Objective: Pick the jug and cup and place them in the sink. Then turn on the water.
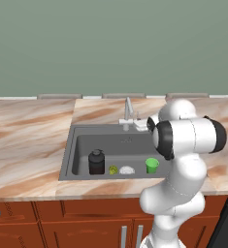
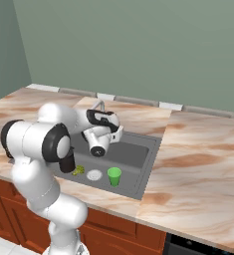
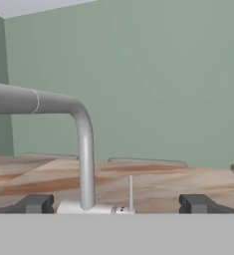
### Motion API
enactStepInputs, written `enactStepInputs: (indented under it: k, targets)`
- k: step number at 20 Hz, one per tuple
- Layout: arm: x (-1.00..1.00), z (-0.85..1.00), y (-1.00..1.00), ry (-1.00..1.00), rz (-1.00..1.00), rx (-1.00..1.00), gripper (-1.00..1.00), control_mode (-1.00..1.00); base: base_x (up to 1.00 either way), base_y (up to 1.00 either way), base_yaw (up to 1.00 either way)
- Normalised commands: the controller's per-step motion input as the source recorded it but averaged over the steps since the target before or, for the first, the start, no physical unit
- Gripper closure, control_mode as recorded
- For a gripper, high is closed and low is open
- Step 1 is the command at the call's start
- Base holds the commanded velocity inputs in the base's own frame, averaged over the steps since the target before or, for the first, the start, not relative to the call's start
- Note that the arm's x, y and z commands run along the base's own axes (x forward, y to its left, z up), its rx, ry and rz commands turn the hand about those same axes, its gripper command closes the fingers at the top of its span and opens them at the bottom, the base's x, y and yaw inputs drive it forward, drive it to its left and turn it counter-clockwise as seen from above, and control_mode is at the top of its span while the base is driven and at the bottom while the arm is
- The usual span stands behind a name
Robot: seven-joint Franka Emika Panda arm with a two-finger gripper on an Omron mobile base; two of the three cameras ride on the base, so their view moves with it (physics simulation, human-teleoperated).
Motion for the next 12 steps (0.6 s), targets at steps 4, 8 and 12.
enactStepInputs:
  k: [4, 8, 12]
  targets:
    - [0.20, 0.00, 0.00, 0.00, 0.00, 0.00, -1.00, -1.00, 0.00, 0.00, 0.00]
    - [0.17, -0.06, -0.03, 0.00, 0.00, 0.00, -1.00, -1.00, 0.00, 0.00, 0.00]
    - [0.19, -0.14, -0.03, 0.00, 0.00, 0.00, -1.00, -1.00, 0.00, 0.00, 0.00]
